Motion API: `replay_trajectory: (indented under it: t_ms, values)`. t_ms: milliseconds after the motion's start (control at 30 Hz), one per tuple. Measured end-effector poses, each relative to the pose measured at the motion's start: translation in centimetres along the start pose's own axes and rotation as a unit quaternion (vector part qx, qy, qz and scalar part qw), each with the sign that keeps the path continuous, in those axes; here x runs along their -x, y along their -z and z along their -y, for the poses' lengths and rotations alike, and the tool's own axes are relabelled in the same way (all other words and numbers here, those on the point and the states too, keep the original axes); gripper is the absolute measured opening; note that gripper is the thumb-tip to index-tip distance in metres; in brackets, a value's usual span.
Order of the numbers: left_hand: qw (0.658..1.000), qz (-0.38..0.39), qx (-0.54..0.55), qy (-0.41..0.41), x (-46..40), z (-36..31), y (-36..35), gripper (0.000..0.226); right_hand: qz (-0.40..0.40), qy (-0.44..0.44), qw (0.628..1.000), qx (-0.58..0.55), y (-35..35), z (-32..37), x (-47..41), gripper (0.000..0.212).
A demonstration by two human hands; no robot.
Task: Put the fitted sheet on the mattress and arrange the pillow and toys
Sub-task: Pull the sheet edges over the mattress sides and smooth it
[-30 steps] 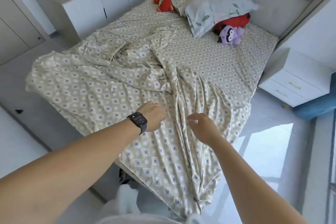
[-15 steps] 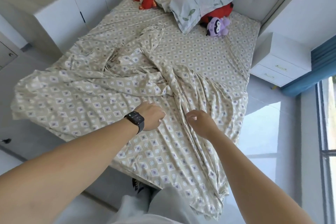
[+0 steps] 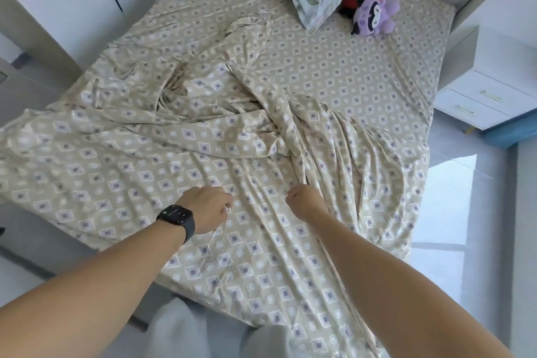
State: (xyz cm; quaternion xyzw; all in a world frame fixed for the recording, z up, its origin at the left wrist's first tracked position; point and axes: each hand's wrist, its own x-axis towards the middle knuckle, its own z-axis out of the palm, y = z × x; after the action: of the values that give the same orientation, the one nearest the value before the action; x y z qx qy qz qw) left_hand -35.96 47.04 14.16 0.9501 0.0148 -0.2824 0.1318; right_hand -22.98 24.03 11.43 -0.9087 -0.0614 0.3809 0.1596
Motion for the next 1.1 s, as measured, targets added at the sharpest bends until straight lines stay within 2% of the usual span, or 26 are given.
replay_trajectory:
  t_ms: [133,267,367,400,467,533,667,800,900,1000,1067,1100]
  values:
    - [1.000,0.002,0.005,-0.020,-4.5,2.6,-1.9,0.032,-0.057,-0.046,0.997,-0.004,-0.4,1.0,-8.6,0.016]
    - [0.997,-0.007,0.074,0.008,-7.2,5.6,-5.0,0.028,-0.135,-0.096,0.984,-0.068,-0.9,0.7,-16.3,0.048]
    - [0.994,0.001,0.108,0.029,-7.4,7.1,-8.2,0.022,-0.124,-0.161,0.976,-0.073,-2.5,-1.5,-21.1,0.066]
    - [0.993,0.019,0.112,0.026,-7.0,7.2,-9.2,0.023,-0.110,-0.186,0.974,-0.064,-2.9,-2.2,-21.9,0.065]
    - [0.992,0.051,0.113,0.019,-6.5,7.4,-10.3,0.026,-0.060,-0.186,0.981,0.011,-3.5,-2.9,-22.8,0.041]
    - [0.992,0.067,0.102,0.025,-6.4,8.1,-10.3,0.026,-0.062,-0.184,0.980,0.037,-3.8,-3.0,-22.4,0.028]
    - [0.994,0.077,0.072,0.023,-6.0,7.9,-7.0,0.025,-0.111,-0.128,0.984,-0.050,-2.6,-0.5,-16.2,0.022]
    - [0.998,0.010,0.059,-0.033,-4.7,4.9,0.0,0.030,-0.140,-0.036,0.981,-0.129,1.3,2.1,-4.7,0.031]
    - [0.996,-0.018,0.042,-0.080,-2.9,0.9,4.4,0.060,-0.092,-0.044,0.967,-0.235,4.1,2.7,5.0,0.033]
    - [0.988,-0.071,-0.012,-0.134,-2.5,-3.4,7.4,0.097,-0.039,-0.025,0.966,-0.255,6.5,3.2,11.8,0.029]
    - [0.980,-0.096,-0.066,-0.158,-1.7,-6.1,9.2,0.102,-0.034,0.011,0.969,-0.245,7.5,3.1,16.1,0.026]
    - [0.980,-0.081,-0.091,-0.158,-2.0,-6.8,9.9,0.098,-0.040,0.026,0.966,-0.253,7.9,3.0,17.0,0.025]
